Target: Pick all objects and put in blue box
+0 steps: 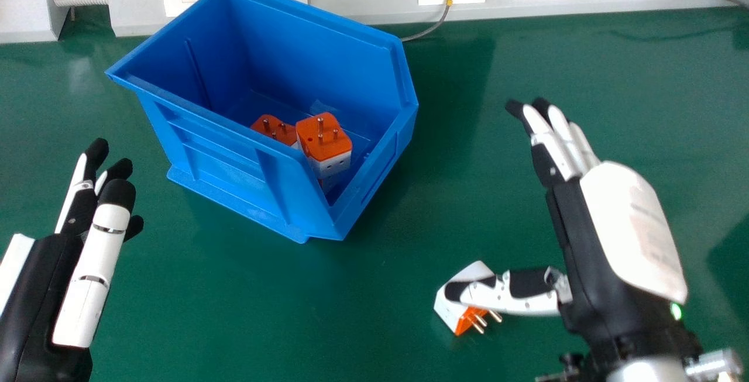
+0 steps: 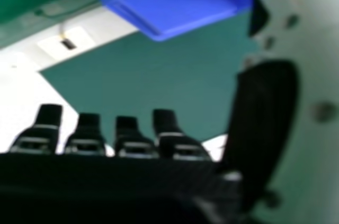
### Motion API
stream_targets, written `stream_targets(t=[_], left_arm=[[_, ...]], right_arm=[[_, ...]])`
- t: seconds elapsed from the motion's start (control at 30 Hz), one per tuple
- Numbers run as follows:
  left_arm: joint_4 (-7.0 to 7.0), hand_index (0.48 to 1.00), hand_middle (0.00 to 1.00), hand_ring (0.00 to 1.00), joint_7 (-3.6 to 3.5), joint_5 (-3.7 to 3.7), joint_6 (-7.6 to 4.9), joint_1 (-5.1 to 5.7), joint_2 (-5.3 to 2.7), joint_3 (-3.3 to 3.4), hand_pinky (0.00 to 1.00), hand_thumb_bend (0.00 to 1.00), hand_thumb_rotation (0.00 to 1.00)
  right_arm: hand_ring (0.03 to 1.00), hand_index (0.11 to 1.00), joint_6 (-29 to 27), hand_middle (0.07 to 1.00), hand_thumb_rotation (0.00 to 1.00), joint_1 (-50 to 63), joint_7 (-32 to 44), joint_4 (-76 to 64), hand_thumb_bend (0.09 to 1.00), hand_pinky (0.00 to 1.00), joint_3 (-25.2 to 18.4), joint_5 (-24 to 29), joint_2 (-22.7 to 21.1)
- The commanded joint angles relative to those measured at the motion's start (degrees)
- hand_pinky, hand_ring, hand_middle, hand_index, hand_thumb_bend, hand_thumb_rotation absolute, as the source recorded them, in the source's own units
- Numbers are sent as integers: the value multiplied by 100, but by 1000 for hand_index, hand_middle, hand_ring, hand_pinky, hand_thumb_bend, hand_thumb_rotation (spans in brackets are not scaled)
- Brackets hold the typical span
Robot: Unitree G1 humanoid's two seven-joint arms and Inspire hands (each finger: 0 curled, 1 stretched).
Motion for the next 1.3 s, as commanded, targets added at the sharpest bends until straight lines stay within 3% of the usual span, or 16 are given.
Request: stream_targets(t=[0.0, 0.27, 0.47, 0.8, 1.27], left_arm=[[-74, 1000, 972, 959, -14, -103, -30, -19, 57, 86, 907, 442, 1000], [-59, 1000, 972, 959, -30, -127, -25, -25, 102, 130, 907, 440, 1000], [-73, 1000, 972, 960, -13, -112, -8, -34, 123, 128, 908, 449, 1000], [-23, 1000, 972, 960, -17, -111, -21, -83, 139, 125, 908, 451, 1000], [57, 1000, 973, 960, -27, -148, -12, -173, 203, 156, 909, 455, 1000]], right_arm=[[990, 921, -211, 989, 79, 203, -249, -13, 787, 910, 31, -167, 29], [998, 949, -335, 998, 272, 682, -416, 281, 704, 930, 138, -601, 7], [1000, 957, -241, 1000, 385, 763, -537, 606, 717, 941, 320, -1049, 178], [956, 924, -83, 970, 367, 573, -962, 1343, 807, 873, 471, -1240, 528], [928, 904, 375, 948, 311, 8, -679, 1821, 835, 844, 464, -1118, 671]])
